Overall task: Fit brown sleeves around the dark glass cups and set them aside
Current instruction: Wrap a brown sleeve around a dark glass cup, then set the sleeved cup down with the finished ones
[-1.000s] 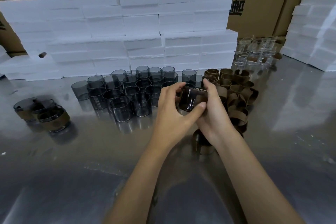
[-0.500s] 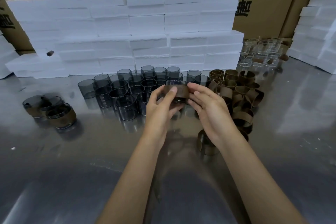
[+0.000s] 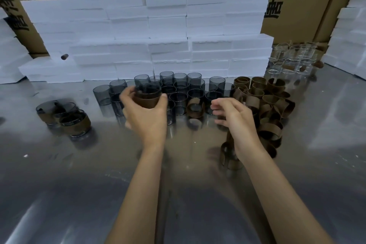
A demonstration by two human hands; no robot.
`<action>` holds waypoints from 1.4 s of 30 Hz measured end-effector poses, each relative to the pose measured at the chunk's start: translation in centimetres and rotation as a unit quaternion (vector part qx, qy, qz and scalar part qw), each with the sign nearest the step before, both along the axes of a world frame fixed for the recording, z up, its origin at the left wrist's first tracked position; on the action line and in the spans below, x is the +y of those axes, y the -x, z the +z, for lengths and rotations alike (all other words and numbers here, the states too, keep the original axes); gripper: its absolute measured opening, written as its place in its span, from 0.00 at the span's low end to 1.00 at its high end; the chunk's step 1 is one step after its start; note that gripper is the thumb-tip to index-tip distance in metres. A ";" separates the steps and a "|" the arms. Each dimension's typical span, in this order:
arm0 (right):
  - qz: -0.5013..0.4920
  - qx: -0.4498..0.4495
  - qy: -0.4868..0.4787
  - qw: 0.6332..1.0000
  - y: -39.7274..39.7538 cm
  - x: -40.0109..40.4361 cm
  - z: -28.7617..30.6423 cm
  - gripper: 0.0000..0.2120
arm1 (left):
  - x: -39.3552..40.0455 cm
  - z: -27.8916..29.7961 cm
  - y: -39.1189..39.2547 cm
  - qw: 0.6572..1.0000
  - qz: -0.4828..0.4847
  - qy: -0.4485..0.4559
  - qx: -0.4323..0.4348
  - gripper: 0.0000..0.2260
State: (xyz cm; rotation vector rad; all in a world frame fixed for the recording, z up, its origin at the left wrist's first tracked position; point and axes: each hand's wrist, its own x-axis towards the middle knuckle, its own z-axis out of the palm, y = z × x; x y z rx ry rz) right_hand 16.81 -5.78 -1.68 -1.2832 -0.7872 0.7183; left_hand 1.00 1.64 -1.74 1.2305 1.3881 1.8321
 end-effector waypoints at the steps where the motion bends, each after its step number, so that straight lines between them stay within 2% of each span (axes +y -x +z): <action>1: 0.003 0.002 0.004 1.000 0.0 0.0 0.0 0.08 | 0.4 -0.1 0.8 1.000 0.028 0.005 -0.010 0.30; 4: 0.012 0.004 0.012 1.000 0.2 0.2 -0.2 0.08 | 1.4 -0.7 3.3 0.993 0.094 0.044 -0.060 0.29; 7: 0.017 0.007 0.012 1.000 0.3 0.1 -0.2 0.08 | 2.2 -1.7 5.3 0.978 0.178 0.094 -0.050 0.30; 10: 0.022 0.010 0.013 1.000 0.3 0.1 -0.1 0.08 | 2.9 -2.4 6.3 0.968 0.205 0.131 -0.057 0.30; 16: 0.023 0.014 0.024 0.999 0.3 -0.1 0.0 0.09 | 3.2 -2.5 7.1 0.941 0.244 0.233 0.020 0.30; 19: 0.022 0.016 0.028 0.999 0.3 -0.1 0.0 0.09 | 2.9 -2.1 7.3 0.934 0.270 0.228 0.043 0.32; 23: 0.022 0.011 0.034 0.999 0.2 -0.1 0.0 0.09 | 2.3 -1.7 7.1 0.939 0.302 0.156 0.052 0.30; 26: 0.024 0.012 0.037 0.999 0.2 -0.1 0.0 0.09 | 1.9 -1.8 6.6 0.961 0.263 0.075 0.039 0.25; 29: 0.028 0.009 0.040 0.999 0.3 -0.1 0.1 0.09 | 2.1 -1.8 6.0 0.986 0.155 0.021 0.061 0.15; 32: 0.032 0.010 0.040 0.999 0.4 0.0 0.0 0.09 | 2.2 -2.2 5.2 0.982 0.035 0.084 0.164 0.10; 35: 0.029 0.006 0.044 0.999 0.3 0.0 0.0 0.09 | 2.2 -2.9 4.4 0.946 -0.037 0.171 0.272 0.08; 38: 0.029 0.005 0.046 0.999 0.3 0.0 0.0 0.10 | 2.3 -3.1 4.4 0.946 -0.035 0.173 0.271 0.09; 42: 0.027 0.003 0.048 0.999 0.4 0.2 0.1 0.10 | 1.8 -2.8 4.1 0.958 0.040 0.101 0.266 0.11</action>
